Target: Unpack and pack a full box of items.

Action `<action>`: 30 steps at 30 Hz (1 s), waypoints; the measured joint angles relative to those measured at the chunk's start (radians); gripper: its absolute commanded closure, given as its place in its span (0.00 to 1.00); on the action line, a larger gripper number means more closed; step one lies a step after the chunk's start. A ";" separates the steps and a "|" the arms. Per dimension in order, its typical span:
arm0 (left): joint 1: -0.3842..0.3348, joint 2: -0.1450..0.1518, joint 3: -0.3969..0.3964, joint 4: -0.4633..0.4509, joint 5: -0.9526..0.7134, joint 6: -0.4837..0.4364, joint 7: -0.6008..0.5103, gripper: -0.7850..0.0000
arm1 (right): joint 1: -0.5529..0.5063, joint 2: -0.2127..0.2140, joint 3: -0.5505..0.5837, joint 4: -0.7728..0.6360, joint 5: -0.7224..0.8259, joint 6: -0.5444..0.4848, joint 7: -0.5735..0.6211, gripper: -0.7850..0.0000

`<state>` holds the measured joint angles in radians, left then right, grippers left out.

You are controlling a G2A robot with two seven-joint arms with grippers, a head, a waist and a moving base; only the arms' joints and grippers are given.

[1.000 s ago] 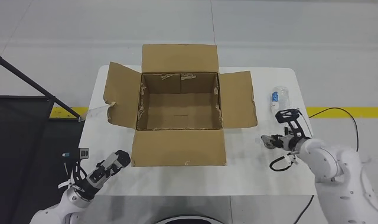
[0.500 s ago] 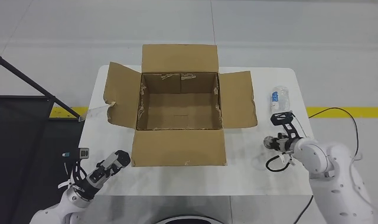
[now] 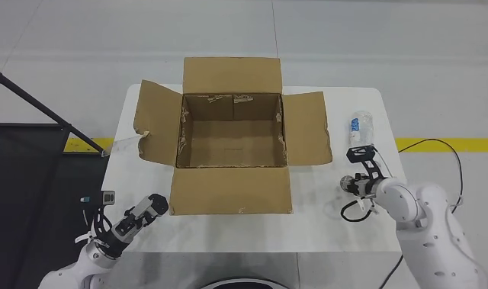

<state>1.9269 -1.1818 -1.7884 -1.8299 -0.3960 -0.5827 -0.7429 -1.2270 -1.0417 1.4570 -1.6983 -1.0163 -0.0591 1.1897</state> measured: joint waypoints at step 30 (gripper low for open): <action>0.000 0.000 0.000 0.000 0.000 0.000 0.000 0.00 | -0.049 0.005 0.169 -0.460 0.374 -0.116 -0.289 1.00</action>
<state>1.9269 -1.1818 -1.7884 -1.8299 -0.3960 -0.5827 -0.7429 -1.2763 -1.0372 1.6264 -2.1582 -0.6428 -0.1754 0.9002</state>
